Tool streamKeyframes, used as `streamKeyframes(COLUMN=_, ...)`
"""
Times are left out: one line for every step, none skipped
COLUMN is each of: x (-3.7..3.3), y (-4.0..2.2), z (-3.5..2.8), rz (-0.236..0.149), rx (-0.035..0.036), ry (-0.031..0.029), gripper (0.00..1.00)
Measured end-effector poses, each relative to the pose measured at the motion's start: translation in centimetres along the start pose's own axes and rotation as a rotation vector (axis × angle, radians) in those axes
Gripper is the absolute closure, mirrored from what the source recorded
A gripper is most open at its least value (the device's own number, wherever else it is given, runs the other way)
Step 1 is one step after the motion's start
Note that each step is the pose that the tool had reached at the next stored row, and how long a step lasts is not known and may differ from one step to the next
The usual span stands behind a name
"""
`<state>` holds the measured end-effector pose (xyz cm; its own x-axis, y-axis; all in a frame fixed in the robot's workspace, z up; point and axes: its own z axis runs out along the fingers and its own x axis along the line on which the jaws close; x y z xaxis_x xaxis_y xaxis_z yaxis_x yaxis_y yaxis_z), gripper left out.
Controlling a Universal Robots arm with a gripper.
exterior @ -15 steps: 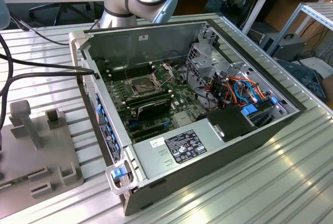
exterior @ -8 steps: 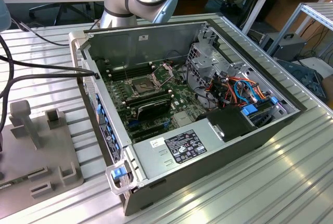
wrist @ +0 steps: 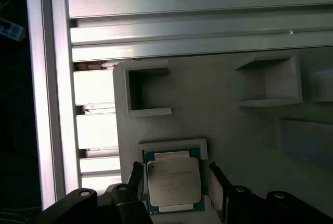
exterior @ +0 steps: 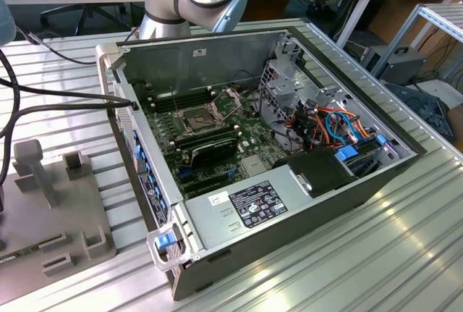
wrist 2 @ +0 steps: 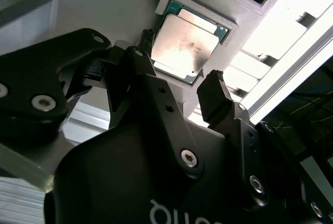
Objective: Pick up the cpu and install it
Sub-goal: 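Pick up the cpu and move it towards the insertion slot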
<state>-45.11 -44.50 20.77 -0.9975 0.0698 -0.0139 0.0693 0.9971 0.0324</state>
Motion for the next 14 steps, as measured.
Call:
streamKeyframes(x=0.0, y=0.0, z=0.03, rz=-0.006, rx=0.0, ry=0.0001, gripper=0.38)
streamKeyframes(x=0.0, y=0.0, z=0.03, rz=-0.007, rx=0.0001, ry=0.0003, gripper=0.38)
streamKeyframes(x=0.01, y=0.0, z=0.03, rz=-0.007, rx=0.0001, ry=0.0003, gripper=0.38)
streamKeyframes(x=0.01, y=0.0, z=0.04, rz=-0.007, rx=0.0, ry=0.0002, gripper=0.38)
streamKeyframes(x=0.01, y=0.0, z=0.05, rz=-0.007, rx=0.0, ry=0.0, gripper=0.38)
streamKeyframes(x=0.03, y=0.0, z=0.07, rz=-0.007, rx=-0.0001, ry=-0.0001, gripper=0.38)
streamKeyframes(x=0.09, y=0.0, z=0.07, rz=-0.007, rx=0.0, ry=0.0001, gripper=0.38)
streamKeyframes(x=0.12, y=-0.01, z=0.07, rz=-0.007, rx=0.0, ry=0.0001, gripper=0.38)
streamKeyframes(x=0.14, y=-0.01, z=0.09, rz=-0.007, rx=-0.0001, ry=0.0, gripper=0.38)
streamKeyframes(x=0.15, y=-0.01, z=0.11, rz=-0.007, rx=0.0, ry=0.0001, gripper=0.38)
streamKeyframes(x=0.16, y=-0.02, z=0.16, rz=-0.007, rx=0.0, ry=0.0002, gripper=0.38)
streamKeyframes(x=0.16, y=-0.02, z=0.22, rz=-0.007, rx=0.0, ry=0.0001, gripper=0.38)
streamKeyframes(x=0.16, y=-0.02, z=0.29, rz=-0.008, rx=0.0001, ry=0.0002, gripper=0.38)
streamKeyframes(x=0.17, y=-0.02, z=0.34, rz=-0.008, rx=0.0001, ry=0.0002, gripper=0.38)
